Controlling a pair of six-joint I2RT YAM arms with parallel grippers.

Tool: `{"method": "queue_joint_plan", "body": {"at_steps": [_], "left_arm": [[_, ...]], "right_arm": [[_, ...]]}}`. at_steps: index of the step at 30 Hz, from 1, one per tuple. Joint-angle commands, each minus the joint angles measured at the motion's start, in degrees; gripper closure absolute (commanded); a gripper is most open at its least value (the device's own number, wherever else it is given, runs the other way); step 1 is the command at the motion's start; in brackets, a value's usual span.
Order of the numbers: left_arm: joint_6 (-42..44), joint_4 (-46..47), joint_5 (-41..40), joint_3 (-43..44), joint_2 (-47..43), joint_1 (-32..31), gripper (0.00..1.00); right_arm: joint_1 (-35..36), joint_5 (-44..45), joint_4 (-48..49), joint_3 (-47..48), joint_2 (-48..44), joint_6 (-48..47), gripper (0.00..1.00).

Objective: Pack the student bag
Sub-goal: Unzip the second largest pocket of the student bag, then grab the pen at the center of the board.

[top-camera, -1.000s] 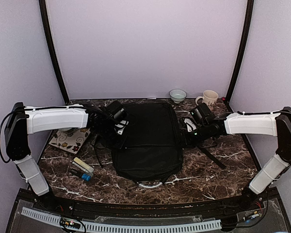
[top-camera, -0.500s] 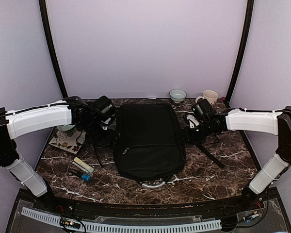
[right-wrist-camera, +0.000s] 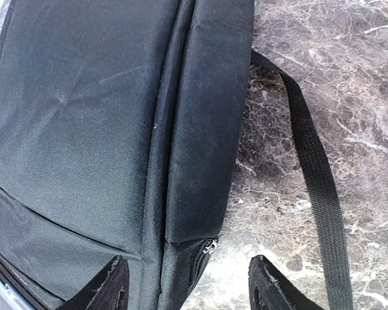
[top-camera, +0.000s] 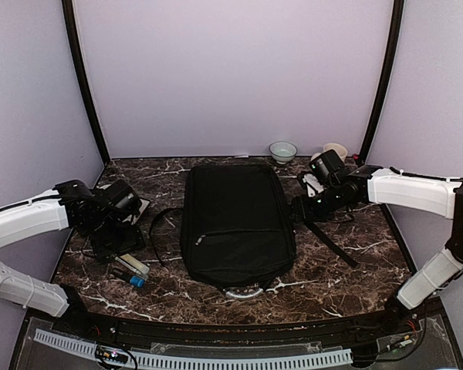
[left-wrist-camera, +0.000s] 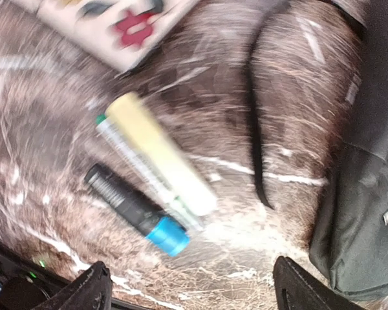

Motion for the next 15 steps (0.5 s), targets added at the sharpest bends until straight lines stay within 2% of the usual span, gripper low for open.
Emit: {"method": "queue_joint_plan", "body": {"at_steps": [1,3,7,15], "left_arm": [[-13.4,2.4,5.2,-7.1,-6.1,5.7,0.14],[-15.0,5.0,7.5,-10.1,-8.2,9.1,0.16],[-16.8,12.1,7.6,-14.4,-11.4,11.7,0.21],[-17.2,20.1,10.1,-17.6,-8.8,17.8,0.34]], "right_arm": [[-0.3,0.7,0.6,-0.6,-1.6,1.1,0.36],[-0.4,0.4,0.8,-0.8,-1.7,1.3,0.36],[-0.3,0.7,0.7,-1.5,-2.6,1.7,0.36],[-0.4,1.0,1.0,-4.9,-6.2,3.4,0.37]]}}
